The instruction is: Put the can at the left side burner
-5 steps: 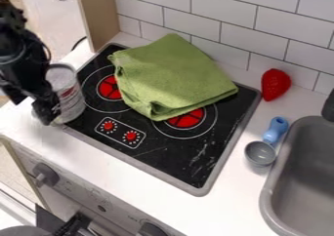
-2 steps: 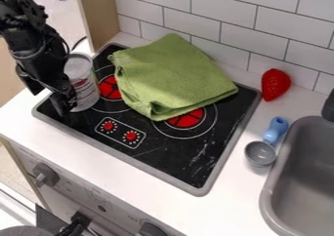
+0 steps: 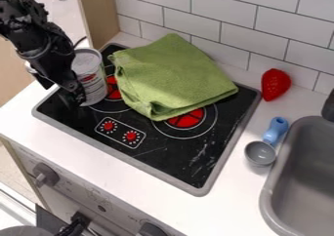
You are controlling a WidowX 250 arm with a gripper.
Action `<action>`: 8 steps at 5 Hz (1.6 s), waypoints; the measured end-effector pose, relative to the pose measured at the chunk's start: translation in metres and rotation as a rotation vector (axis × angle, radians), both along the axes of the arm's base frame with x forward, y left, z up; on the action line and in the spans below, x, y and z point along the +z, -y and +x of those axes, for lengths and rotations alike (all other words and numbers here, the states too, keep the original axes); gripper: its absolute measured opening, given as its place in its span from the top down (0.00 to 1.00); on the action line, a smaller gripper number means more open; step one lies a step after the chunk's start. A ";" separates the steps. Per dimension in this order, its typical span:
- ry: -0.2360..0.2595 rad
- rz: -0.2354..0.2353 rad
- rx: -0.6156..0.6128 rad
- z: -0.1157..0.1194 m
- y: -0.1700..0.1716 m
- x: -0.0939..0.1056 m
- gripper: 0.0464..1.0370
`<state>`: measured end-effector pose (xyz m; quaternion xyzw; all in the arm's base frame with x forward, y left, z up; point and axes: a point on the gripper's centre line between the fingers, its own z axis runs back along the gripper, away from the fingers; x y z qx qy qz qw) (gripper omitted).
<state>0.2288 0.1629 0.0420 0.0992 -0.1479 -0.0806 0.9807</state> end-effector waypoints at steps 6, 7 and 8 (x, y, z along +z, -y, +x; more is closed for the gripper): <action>-0.131 -0.189 0.076 -0.013 0.087 0.019 0.04; -0.065 -0.202 0.028 0.008 0.101 0.026 0.04; -0.052 -0.227 0.055 0.023 0.096 0.047 0.04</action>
